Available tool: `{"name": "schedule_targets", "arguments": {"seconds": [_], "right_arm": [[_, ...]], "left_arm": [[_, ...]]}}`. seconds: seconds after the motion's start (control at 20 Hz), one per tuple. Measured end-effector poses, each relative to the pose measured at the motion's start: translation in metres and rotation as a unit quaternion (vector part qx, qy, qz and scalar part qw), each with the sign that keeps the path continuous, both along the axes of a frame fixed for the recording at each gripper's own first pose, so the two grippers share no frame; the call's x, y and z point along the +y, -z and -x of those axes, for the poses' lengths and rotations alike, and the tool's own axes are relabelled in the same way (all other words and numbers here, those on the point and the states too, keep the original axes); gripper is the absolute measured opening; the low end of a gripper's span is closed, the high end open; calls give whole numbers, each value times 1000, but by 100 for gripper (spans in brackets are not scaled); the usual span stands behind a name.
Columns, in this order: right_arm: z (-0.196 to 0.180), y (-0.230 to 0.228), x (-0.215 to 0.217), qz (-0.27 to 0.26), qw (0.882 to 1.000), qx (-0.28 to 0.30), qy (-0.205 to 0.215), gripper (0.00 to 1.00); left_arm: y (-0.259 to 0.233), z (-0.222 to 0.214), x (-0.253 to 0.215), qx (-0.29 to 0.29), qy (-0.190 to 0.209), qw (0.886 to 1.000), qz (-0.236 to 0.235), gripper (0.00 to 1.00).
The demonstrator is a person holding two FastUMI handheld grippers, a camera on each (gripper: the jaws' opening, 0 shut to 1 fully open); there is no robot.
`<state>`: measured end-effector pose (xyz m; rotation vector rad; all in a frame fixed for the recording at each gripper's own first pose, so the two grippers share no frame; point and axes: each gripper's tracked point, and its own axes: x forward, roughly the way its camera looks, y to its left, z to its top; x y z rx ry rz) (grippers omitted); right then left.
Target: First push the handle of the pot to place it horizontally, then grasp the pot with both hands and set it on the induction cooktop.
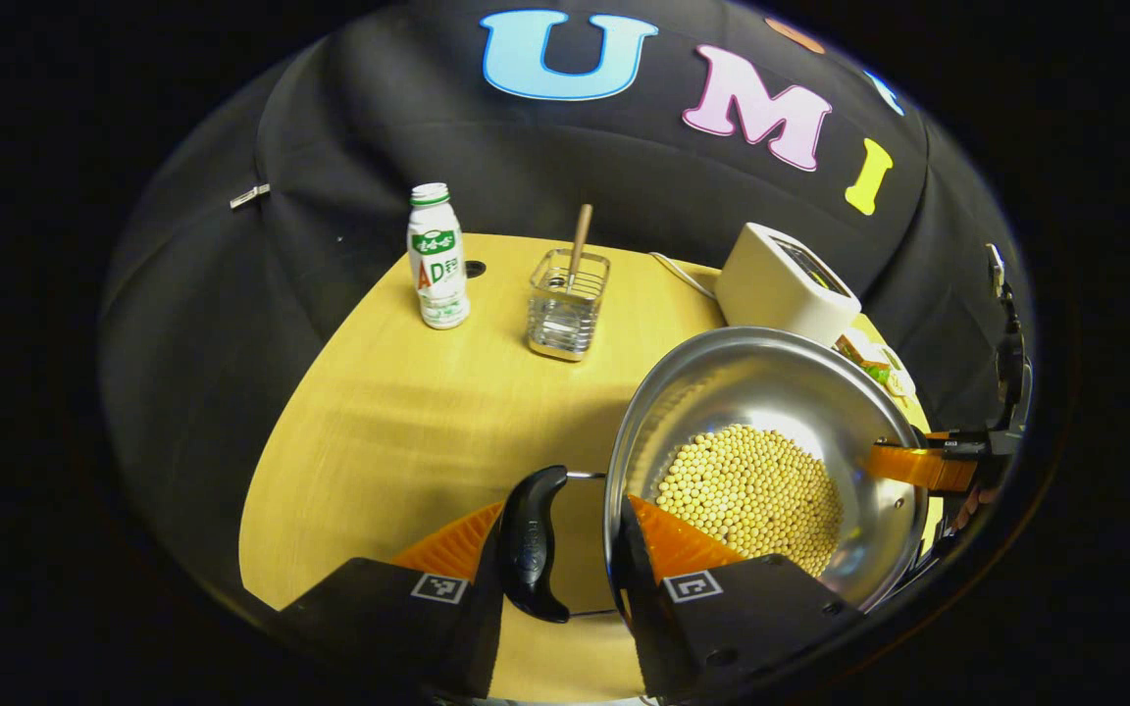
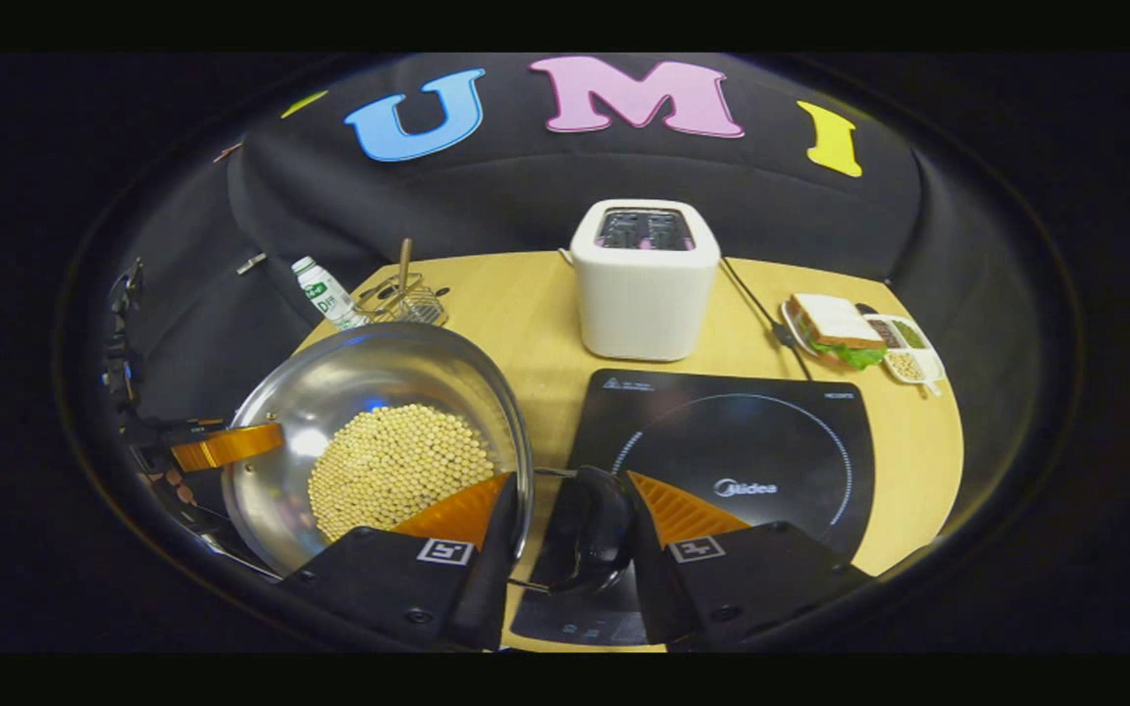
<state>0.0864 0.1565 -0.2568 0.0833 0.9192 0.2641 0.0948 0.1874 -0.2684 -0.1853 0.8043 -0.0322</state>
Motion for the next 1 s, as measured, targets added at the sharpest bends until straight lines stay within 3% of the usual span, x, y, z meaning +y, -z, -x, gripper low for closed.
{"name": "schedule_targets", "arguments": {"seconds": [0.5,1.0], "right_arm": [[2,-10,-104,5,1000,-8,30,57],[-11,14,-192,9,998,-4,58,57]], "left_arm": [[-22,-12,-98,-9,31,999,1,58],[-13,-39,-189,-5,57,998,4,58]]}}
